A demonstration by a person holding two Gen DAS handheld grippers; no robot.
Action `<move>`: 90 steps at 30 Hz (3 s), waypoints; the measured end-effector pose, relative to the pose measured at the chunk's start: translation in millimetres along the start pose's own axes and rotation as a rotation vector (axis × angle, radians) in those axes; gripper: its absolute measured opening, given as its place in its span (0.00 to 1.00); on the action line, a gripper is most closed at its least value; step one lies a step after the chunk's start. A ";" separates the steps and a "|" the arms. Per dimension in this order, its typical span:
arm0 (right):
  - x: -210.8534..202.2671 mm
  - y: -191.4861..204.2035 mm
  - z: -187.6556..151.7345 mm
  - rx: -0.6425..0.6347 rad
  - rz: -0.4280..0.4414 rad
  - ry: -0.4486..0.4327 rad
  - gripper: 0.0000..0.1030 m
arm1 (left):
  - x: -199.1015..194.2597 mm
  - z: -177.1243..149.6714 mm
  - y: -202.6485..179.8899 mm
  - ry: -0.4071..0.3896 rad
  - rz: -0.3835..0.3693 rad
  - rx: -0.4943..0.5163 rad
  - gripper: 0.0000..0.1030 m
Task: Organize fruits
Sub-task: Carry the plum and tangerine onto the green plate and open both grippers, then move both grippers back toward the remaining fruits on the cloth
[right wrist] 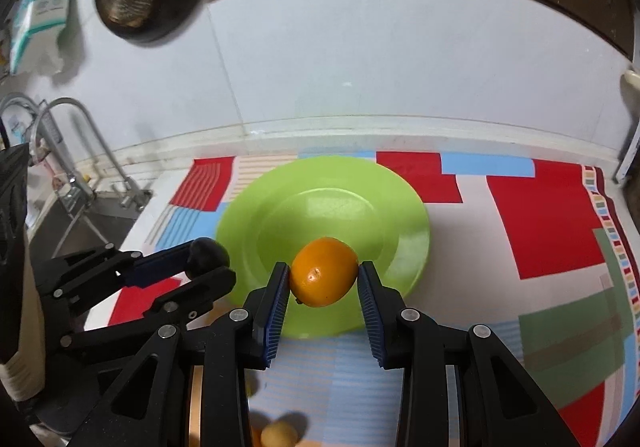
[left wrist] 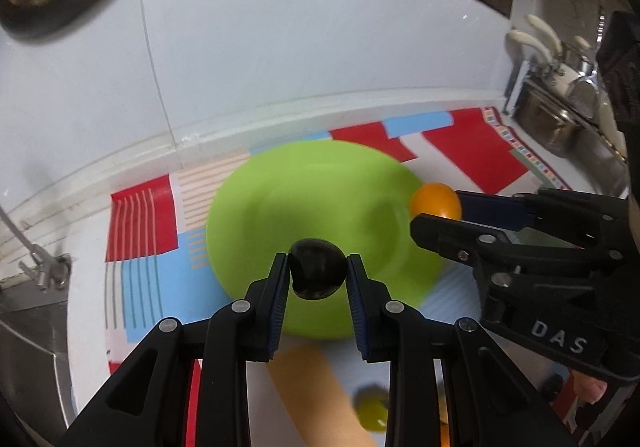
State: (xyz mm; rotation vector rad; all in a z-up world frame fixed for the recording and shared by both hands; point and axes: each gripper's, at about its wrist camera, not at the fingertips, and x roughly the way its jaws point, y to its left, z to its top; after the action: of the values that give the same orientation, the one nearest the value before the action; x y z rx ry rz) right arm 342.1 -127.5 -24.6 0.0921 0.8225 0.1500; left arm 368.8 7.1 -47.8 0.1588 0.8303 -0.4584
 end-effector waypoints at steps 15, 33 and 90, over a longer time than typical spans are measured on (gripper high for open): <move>69.5 -3.4 14.6 -0.042 -0.024 0.125 0.35 | 55.4 9.0 27.7 0.124 -0.022 -0.047 0.28; 20.4 10.5 18.6 -0.091 -0.064 0.032 0.41 | -8.4 5.5 26.3 0.033 -0.003 -0.074 0.49; -160.3 57.5 -161.0 -0.077 -0.061 -0.216 0.58 | -199.8 -180.5 -39.8 -0.171 0.368 -0.149 0.80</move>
State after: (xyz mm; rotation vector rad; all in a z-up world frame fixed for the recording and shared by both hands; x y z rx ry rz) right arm 110.6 -94.1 -9.8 0.0104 0.6030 0.1119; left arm 112.4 93.8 -18.8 0.1292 0.6460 -0.0616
